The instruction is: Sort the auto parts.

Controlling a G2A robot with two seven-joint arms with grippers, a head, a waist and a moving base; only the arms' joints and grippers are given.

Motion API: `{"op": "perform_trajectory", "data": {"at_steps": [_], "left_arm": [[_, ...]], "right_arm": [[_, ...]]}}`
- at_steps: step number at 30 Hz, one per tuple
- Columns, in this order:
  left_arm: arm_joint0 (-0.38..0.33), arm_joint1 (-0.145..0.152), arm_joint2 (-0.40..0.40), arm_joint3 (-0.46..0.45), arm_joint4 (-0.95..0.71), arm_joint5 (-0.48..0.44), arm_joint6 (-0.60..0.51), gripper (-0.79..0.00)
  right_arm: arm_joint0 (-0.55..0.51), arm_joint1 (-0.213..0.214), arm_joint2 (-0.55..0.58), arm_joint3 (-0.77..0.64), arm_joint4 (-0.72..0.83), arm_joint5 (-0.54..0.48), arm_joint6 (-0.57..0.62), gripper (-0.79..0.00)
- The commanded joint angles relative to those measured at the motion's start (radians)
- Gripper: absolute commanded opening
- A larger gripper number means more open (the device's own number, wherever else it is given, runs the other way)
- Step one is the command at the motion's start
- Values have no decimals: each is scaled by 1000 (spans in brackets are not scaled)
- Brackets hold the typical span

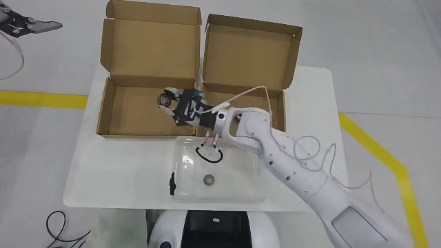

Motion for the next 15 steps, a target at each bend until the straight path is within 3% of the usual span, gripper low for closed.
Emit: {"op": "perform_trajectory", "data": {"at_steps": [1, 15], "left_arm": [[0, 0, 0, 0, 0, 0, 0, 0], [0, 0, 0, 0, 0, 0, 0, 0]], "right_arm": [[10, -9, -13, 31, 4, 4, 18, -785], [125, -114, -130, 299, 72, 9, 175, -785]]}}
